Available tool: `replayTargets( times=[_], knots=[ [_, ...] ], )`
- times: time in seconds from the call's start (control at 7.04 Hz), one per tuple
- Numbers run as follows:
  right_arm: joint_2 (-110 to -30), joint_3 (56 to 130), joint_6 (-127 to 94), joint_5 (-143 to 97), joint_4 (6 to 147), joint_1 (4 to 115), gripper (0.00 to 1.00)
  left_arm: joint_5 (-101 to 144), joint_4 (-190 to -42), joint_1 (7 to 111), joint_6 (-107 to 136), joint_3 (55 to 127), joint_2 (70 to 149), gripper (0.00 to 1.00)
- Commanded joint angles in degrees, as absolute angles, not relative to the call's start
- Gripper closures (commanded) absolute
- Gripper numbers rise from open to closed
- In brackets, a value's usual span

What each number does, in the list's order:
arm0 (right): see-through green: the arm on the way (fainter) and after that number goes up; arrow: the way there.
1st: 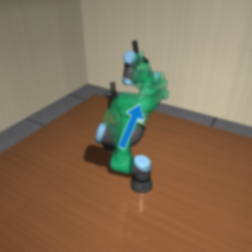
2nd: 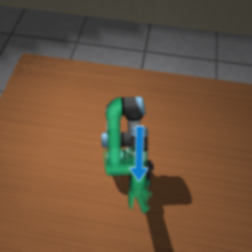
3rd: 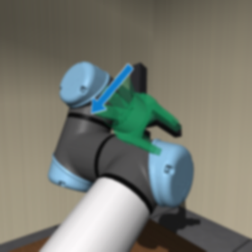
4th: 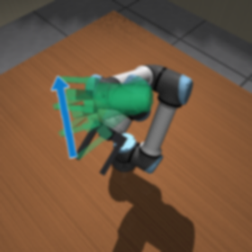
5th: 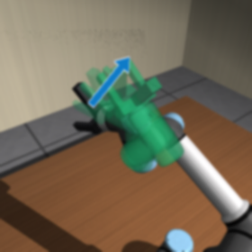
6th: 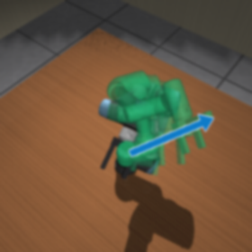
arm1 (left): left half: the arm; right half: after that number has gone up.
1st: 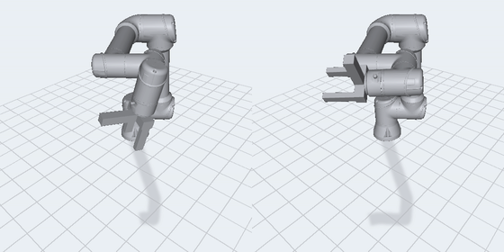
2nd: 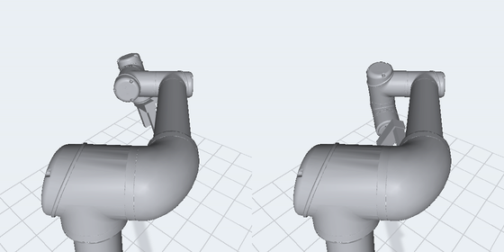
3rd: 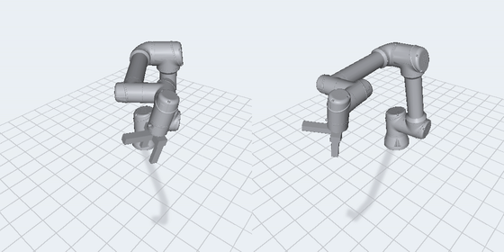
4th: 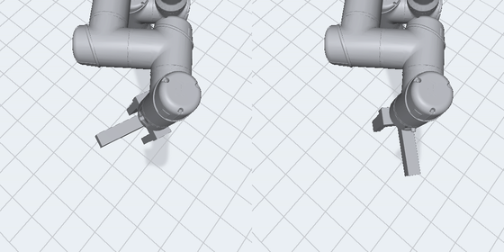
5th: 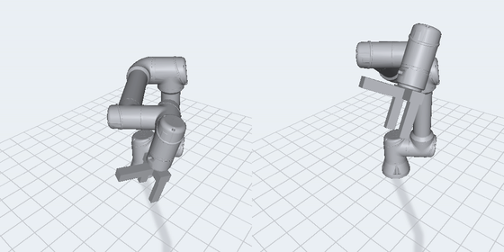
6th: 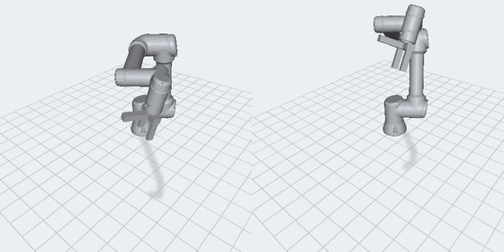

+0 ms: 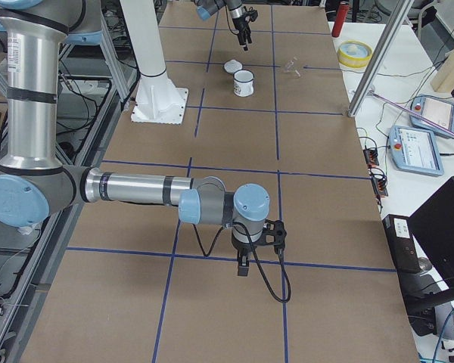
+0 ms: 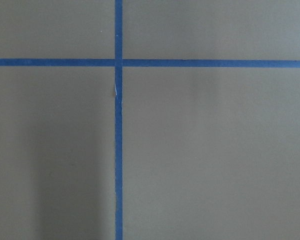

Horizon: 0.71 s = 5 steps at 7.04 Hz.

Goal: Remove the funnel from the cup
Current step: 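Withdraw the left gripper from the funnel toward the robot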

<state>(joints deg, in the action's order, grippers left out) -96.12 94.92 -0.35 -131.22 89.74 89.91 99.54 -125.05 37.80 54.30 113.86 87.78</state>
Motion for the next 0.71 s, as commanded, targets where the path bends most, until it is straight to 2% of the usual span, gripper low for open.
replayTargets(
  times=[0.0, 0.57],
  knots=[
    [-96.07, 94.92, -0.35, -131.22, 89.74, 89.91, 0.0, 100.63, -110.89, 37.44, 54.49, 114.44, 94.97, 0.0],
    [-96.07, 94.92, -0.35, -131.22, 89.74, 89.91, 0.0, 103.97, -108.72, 35.96, 58.68, 112.32, 95.8, 0.0]
  ],
)
